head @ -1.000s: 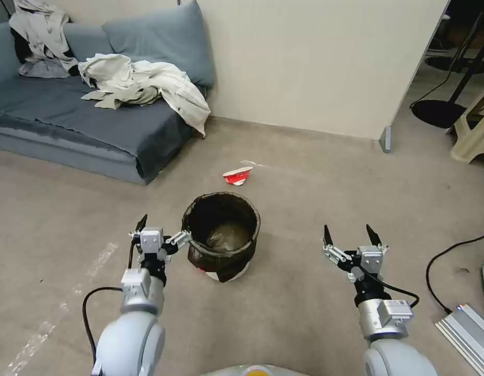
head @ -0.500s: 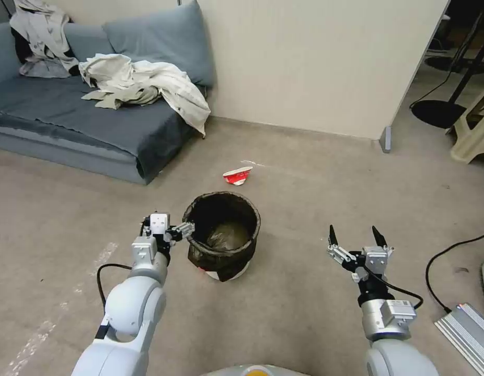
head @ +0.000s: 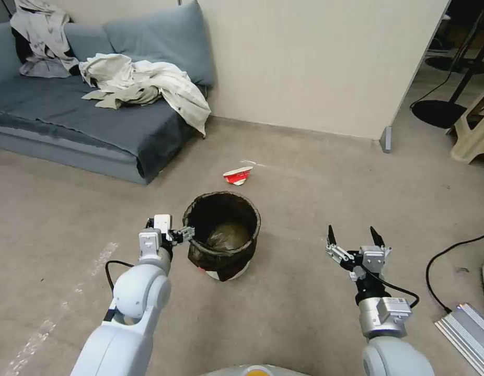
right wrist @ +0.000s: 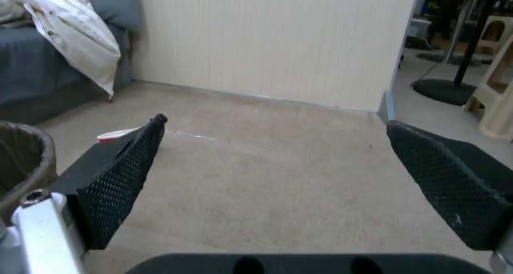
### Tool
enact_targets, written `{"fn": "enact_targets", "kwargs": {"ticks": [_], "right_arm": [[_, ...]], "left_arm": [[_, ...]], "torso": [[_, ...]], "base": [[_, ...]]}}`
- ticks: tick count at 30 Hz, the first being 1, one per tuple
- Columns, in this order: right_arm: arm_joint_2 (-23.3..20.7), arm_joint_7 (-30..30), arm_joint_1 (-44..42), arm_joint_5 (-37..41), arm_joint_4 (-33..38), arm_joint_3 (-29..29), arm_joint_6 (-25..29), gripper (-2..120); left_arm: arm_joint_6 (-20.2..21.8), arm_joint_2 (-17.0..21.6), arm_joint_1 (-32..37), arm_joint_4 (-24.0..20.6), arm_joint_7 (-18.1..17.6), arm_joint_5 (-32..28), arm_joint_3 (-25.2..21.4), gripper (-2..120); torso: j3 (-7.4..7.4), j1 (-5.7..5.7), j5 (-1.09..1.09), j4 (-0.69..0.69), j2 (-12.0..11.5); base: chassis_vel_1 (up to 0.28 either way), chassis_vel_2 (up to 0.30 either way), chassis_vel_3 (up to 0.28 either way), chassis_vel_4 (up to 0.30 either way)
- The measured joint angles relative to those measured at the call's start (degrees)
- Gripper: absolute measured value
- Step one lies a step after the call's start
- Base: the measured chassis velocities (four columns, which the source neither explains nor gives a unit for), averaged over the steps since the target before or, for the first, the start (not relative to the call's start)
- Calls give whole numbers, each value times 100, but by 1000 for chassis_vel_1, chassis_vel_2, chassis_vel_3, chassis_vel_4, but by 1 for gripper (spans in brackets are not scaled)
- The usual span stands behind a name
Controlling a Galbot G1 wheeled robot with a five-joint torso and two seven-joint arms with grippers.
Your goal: Pick up the trash can from the floor.
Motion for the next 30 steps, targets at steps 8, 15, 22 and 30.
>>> {"fn": "enact_targets", "kwargs": {"ticks": [8, 15, 22, 30], "right_arm": [[-8, -11, 24, -9, -10, -42, 2, 100], [1, -23, 43, -18, -40, -48, 8, 100], [10, -37, 58, -28, -77, -58, 17, 100], [4, -60, 70, -27, -108, -60, 37, 100]], "left_arm": [[48, 49, -190, 315, -188, -233, 210, 100], [95, -63, -272, 388, -432, -155, 462, 100], [124, -162, -357, 497, -709, -126, 675, 100], [208, -201, -437, 615, -747, -218, 703, 100]], "torso": [[0, 0, 0, 0, 0], [0, 0, 0, 0, 0], [0, 0, 1, 0, 0], [0, 0, 0, 0, 0]], "base": [[0, 0, 0, 0], [0, 0, 0, 0], [0, 0, 0, 0], [0, 0, 0, 0]]}}
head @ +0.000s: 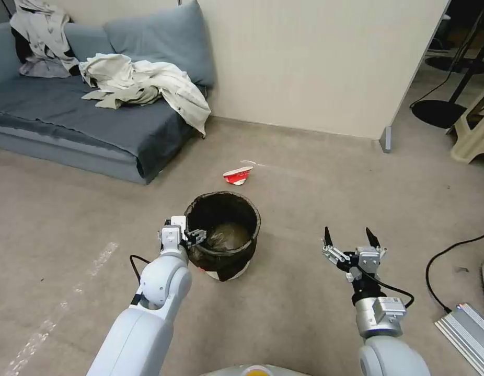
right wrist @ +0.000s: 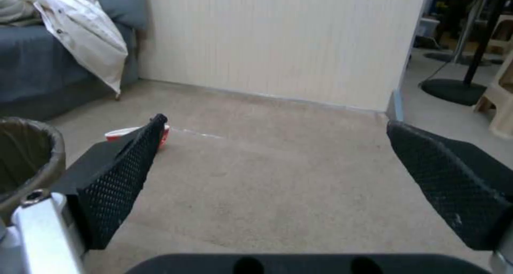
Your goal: Pick up the trash can from the floor.
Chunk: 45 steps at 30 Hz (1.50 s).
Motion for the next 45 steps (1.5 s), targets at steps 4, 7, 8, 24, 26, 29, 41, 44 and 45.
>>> {"fn": "enact_targets", "kwargs": {"ticks": [4, 7, 8, 24, 26, 29, 41, 44, 45], "right_arm": [[-3, -6, 9, 16, -17, -2, 13, 100], [-6, -8, 10, 37, -33, -2, 36, 100], [-9, -11, 8, 47, -43, -2, 47, 100], [-26, -21, 21, 101, -124, -41, 85, 100], [-29, -22, 23, 108, -126, -41, 87, 100], [-29, -21, 27, 118, -127, -41, 88, 100], [-38, -27, 58, 149, -179, -58, 112, 100], [-38, -35, 60, 150, -183, -59, 119, 100], [-38, -37, 61, 151, -187, -59, 122, 100]], "left_arm": [[61, -28, -16, 38, 0, -44, 22, 100], [132, -32, -37, 76, -8, -108, 27, 100], [167, -32, -48, 86, -17, -147, 26, 100], [199, -40, -178, 213, -177, -538, 59, 100], [199, -44, -158, 215, -177, -569, 70, 96], [199, -54, -135, 215, -177, -601, 72, 91], [196, -50, -90, 190, -175, -700, 76, 46], [193, -57, -82, 180, -175, -705, 74, 36], [193, -63, -79, 178, -175, -707, 76, 31]], "torso": [[0, 0, 0, 0, 0], [0, 0, 0, 0, 0], [0, 0, 0, 0, 0], [0, 0, 0, 0, 0], [0, 0, 0, 0, 0], [0, 0, -1, 0, 0], [0, 0, 0, 0, 0], [0, 0, 0, 0, 0], [0, 0, 0, 0, 0]], "base": [[0, 0, 0, 0], [0, 0, 0, 0], [0, 0, 0, 0], [0, 0, 0, 0], [0, 0, 0, 0], [0, 0, 0, 0], [0, 0, 0, 0], [0, 0, 0, 0], [0, 0, 0, 0]]}}
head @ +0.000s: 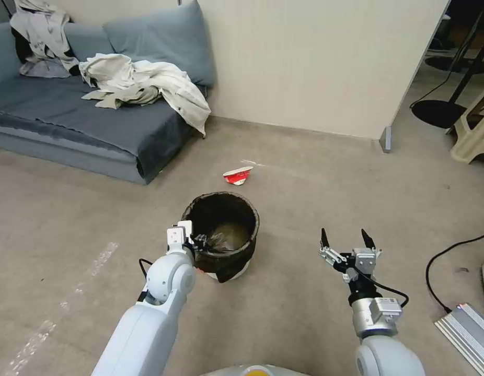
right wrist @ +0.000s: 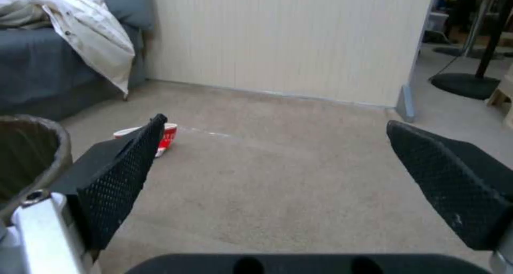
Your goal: Pick up the trash can from the floor.
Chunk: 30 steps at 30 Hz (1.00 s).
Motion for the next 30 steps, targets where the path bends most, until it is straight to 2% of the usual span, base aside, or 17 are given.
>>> {"fn": "enact_targets", "kwargs": {"ticks": [7, 15, 23, 24, 26, 30], "right_arm": [[-6, -8, 0, 30, -52, 2, 59, 100], [-10, -9, 3, 31, -77, 1, 89, 100], [-14, -10, 1, 22, -70, 12, 96, 100], [-17, -9, 8, 26, -63, 20, 96, 100], [-17, -10, 16, 26, -63, 20, 96, 100], [-14, -24, 65, -2, -78, -18, 81, 100]], "left_arm": [[-6, -39, 46, -13, -4, 66, 42, 7], [-103, -39, 118, -57, -5, 157, 42, 5], [-796, -35, 385, -448, -2, 154, 61, 2], [-1140, -4, 473, -597, 112, 182, 67, 2], [-1304, 11, 517, -683, 199, 216, 69, 2], [-2003, 128, 794, -1124, 711, 516, -9, 2]], "torso": [[0, 0, -2, -2, 0], [0, 0, 0, 0, 0], [0, 0, 0, 0, 0], [0, 0, 1, 1, 0], [0, 0, 1, 1, 0], [0, 0, 0, 0, 0]], "base": [[0, 0, 0, 0], [0, 0, 0, 0], [0, 0, 0, 0], [0, 0, 0, 0], [0, 0, 0, 0], [0, 0, 0, 0]]}}
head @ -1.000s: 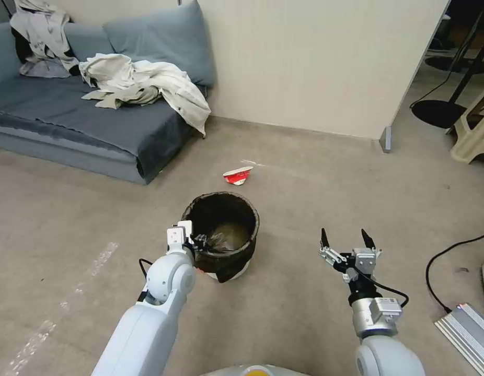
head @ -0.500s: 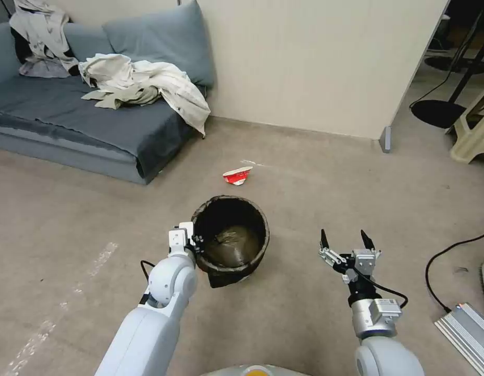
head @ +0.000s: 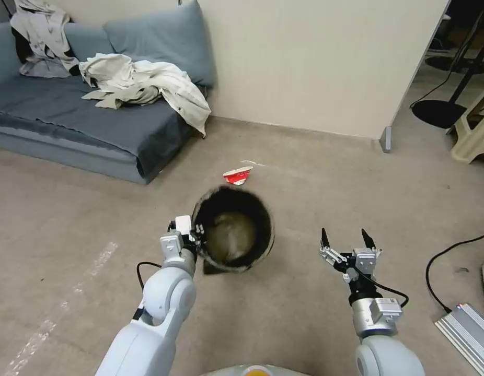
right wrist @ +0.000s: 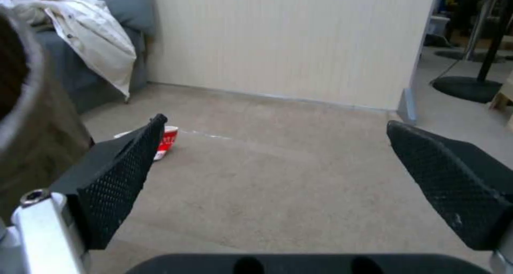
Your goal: Pick up the trash can from the floor.
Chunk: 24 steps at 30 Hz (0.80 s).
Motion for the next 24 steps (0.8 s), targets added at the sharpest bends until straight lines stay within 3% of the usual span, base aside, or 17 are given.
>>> {"fn": "enact_targets", "kwargs": {"ticks": [4, 6, 14, 24], "right_arm": [[7, -3, 14, -14, 21, -24, -17, 100], [1, -10, 19, -16, 68, -18, -37, 100], [-9, -14, -25, 48, 107, 79, -39, 100], [26, -8, 11, 62, 116, 95, -58, 100]], "left_arm": [[-273, 63, 151, -148, 252, 143, -78, 2], [-606, 133, 319, -298, 552, 317, -179, 2], [-911, 189, 491, -376, 889, 787, -241, 2], [-924, 174, 584, -441, 923, 906, -262, 2]], "torso": [[0, 0, 0, 1, 0], [0, 0, 0, 1, 0], [0, 0, -1, -1, 0], [0, 0, 0, 0, 0]], "base": [[0, 0, 0, 0], [0, 0, 0, 0], [0, 0, 0, 0], [0, 0, 0, 0]]}}
